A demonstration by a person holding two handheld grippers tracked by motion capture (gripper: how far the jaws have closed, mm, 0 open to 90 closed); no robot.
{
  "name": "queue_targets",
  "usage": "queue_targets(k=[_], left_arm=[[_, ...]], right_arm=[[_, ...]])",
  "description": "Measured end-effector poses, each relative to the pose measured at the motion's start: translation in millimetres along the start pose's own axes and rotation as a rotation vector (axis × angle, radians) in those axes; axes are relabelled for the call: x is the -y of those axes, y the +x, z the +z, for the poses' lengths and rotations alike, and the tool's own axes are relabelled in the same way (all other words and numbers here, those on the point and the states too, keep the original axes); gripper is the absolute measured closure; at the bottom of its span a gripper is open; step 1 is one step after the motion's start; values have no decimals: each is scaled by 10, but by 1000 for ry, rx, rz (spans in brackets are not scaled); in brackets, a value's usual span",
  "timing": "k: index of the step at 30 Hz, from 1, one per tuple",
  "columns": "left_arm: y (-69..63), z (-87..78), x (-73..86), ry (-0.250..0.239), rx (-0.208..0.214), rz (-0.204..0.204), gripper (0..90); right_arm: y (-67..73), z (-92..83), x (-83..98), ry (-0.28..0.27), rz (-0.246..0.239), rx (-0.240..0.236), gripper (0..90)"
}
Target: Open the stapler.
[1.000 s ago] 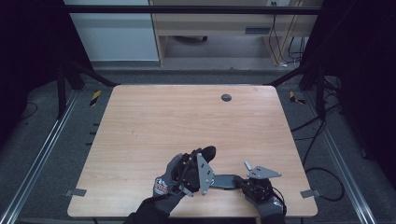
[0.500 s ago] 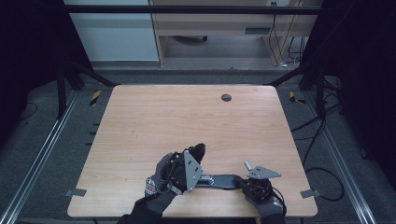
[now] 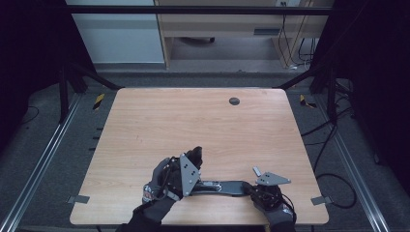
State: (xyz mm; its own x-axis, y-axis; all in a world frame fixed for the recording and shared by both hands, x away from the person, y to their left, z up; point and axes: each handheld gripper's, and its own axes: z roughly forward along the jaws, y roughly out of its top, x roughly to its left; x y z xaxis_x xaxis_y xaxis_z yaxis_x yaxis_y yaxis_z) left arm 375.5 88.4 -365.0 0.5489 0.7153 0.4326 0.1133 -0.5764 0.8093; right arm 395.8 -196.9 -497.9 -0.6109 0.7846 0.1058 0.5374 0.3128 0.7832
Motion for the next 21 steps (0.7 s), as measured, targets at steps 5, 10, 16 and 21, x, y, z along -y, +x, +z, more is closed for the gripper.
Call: queue_targets(k=[5, 10, 16, 21], left_arm=[[56, -33, 32, -1, -4, -16, 571], [82, -52, 53, -4, -9, -21, 568], [130, -79, 86, -8, -12, -40, 565], [167, -101, 113, -10, -12, -51, 562]], right_arm=[[1, -1, 0, 1, 3, 0, 900], [0, 0, 0, 0, -1, -1, 900], [-3, -1, 1, 0, -1, -3, 900], [-5, 0, 1, -1, 4, -3, 900]])
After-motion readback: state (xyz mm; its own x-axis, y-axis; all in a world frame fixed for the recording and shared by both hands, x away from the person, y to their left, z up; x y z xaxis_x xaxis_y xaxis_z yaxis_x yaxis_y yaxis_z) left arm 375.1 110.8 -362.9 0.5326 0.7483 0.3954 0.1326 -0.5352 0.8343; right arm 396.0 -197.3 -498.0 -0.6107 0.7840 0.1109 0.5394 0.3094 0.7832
